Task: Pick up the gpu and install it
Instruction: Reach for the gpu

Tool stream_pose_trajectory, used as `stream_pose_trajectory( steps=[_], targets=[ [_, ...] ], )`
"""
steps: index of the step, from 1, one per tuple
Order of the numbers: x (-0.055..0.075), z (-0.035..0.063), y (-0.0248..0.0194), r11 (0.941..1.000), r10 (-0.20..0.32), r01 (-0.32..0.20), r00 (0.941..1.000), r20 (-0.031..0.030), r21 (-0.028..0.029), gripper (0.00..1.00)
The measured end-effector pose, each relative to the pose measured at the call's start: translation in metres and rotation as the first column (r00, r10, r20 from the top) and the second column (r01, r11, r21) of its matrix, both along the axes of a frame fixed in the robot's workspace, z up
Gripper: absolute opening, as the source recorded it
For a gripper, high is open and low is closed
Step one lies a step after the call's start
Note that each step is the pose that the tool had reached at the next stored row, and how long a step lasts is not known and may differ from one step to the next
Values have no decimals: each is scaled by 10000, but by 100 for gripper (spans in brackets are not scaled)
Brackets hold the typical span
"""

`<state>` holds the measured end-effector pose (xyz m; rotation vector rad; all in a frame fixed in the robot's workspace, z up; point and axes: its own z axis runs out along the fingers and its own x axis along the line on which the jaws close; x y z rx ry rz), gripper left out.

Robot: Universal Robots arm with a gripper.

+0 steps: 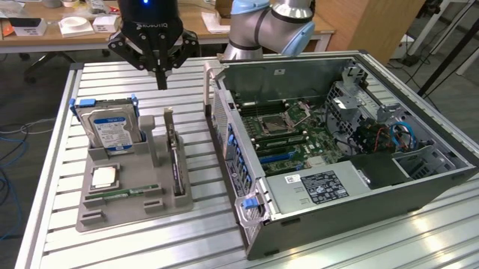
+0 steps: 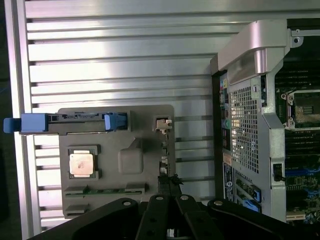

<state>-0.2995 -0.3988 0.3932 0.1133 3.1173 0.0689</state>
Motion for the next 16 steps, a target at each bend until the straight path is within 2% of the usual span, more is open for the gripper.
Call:
stream_pose_trajectory(
  steps=[16],
  targets=[
    [-12,-2,-7,10000,2,-2,10000,-1,0,11]
  ],
)
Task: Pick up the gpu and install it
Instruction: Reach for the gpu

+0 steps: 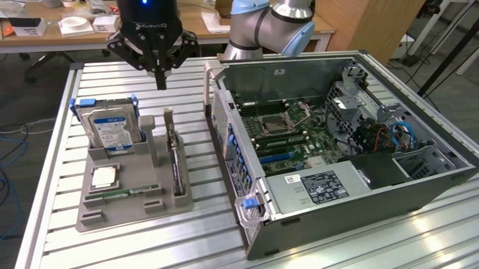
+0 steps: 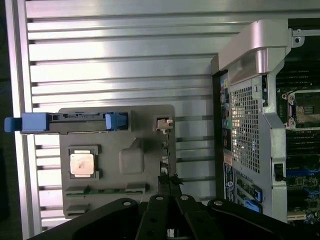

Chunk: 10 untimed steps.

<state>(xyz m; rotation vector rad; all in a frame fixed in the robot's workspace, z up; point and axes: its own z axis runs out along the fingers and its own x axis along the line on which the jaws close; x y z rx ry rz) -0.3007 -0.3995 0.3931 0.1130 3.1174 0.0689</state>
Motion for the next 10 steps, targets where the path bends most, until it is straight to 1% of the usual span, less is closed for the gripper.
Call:
stream_pose_trajectory(
  steps=[10],
  targets=[
    [-4,-2,-76,10000,-2,2,10000,0,-4,11]
  ],
)
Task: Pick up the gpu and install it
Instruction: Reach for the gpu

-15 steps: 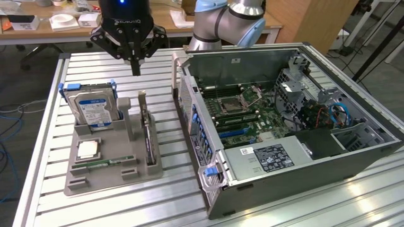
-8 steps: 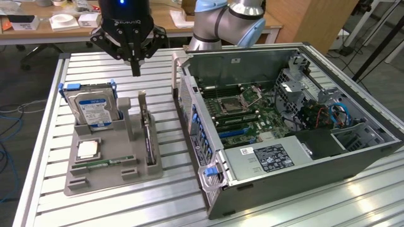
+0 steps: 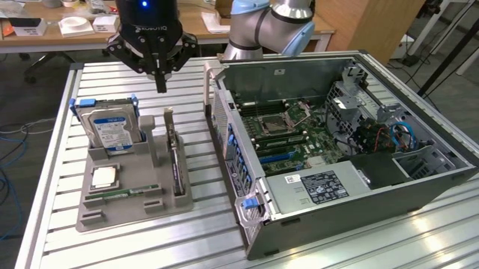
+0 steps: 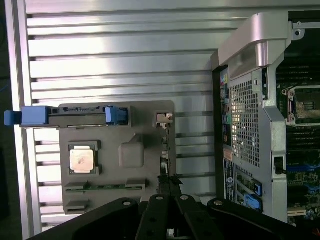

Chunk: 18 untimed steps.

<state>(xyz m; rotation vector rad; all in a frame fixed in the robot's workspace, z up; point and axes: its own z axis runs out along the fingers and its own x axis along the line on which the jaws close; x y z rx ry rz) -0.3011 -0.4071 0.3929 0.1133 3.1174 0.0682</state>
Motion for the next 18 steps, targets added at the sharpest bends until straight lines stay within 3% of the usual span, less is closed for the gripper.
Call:
stream_pose_trajectory(
  steps=[13,18],
  targets=[
    [-5,-1,-88,10000,2,-2,10000,1,0,11],
    [-6,-1,-149,10000,0,0,10000,0,0,11]
  ],
)
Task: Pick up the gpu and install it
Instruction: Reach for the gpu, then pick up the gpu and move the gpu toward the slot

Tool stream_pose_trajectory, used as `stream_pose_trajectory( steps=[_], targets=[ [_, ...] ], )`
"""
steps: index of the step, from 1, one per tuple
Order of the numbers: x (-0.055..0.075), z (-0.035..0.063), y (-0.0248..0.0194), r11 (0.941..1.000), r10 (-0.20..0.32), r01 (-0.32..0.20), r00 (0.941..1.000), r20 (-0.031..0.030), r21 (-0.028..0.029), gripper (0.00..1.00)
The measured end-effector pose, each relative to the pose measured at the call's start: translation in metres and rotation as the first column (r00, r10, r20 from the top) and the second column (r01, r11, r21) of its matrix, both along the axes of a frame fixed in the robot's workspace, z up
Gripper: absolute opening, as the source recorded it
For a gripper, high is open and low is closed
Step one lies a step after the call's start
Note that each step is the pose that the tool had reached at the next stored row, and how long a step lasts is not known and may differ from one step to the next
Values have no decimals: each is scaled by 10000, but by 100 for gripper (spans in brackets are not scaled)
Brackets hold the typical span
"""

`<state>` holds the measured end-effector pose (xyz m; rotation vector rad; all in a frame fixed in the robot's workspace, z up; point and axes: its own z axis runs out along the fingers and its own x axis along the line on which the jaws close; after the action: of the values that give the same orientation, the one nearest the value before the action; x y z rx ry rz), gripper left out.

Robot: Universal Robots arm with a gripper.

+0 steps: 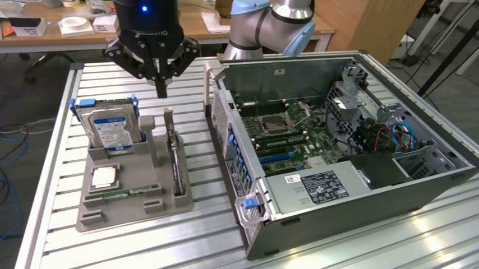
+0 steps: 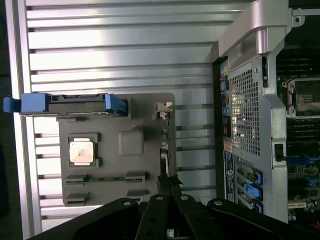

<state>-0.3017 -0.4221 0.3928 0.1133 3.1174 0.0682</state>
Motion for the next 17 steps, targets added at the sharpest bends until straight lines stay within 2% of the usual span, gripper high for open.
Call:
stream_pose_trajectory(
  steps=[9,17],
  targets=[
    [0,0,-94,10000,0,0,10000,0,0,11],
    [0,0,-132,10000,0,0,10000,0,0,11]
  ],
)
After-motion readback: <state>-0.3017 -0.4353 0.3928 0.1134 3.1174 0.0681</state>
